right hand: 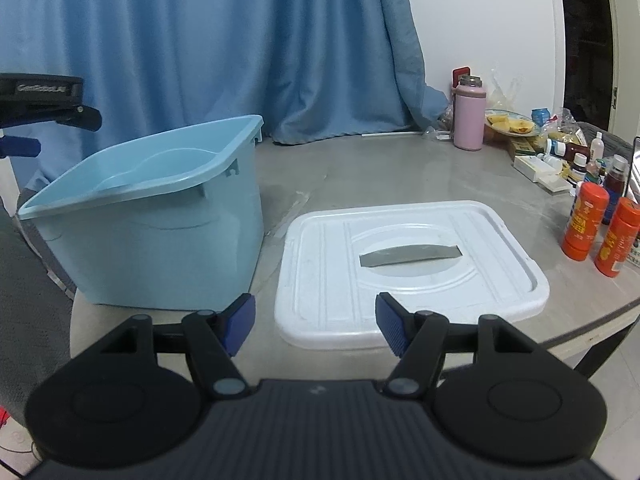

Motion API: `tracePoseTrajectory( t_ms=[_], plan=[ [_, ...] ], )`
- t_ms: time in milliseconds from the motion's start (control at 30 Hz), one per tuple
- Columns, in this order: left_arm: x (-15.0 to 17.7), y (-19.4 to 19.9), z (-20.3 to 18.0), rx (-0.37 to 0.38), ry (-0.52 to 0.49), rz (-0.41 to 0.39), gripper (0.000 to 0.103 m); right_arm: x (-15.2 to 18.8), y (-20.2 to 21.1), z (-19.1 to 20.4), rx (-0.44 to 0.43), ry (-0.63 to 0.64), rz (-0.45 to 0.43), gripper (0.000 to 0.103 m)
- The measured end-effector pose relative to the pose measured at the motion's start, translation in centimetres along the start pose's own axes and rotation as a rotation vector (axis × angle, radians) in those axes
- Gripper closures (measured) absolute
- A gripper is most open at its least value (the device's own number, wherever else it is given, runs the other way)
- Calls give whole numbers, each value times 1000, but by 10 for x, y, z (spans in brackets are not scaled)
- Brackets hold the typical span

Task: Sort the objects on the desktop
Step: 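Lift the bottle over the blue bin and open the left tool to drop it, then move both tools away from the bin toward the white lid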

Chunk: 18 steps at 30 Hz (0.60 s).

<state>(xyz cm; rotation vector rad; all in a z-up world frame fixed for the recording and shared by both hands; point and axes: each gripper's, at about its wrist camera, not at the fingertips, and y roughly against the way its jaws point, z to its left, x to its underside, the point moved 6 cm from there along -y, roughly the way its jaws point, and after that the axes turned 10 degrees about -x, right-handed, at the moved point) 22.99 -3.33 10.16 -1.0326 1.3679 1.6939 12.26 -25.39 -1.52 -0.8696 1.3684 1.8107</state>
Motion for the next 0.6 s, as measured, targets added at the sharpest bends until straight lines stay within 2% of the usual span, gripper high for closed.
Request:
tracePoseTrajectory(
  t_ms=[200,467,600],
  plan=[
    [41,38,20,-6,47,54,10,10,19,7,-5,6,-3,37],
    [111,64,43,-42,77,205,10,28,37,24,-10,45,22,37],
    [139,73,56,-28,113,287,10,38,46,32,-11,68,38,37]
  ],
)
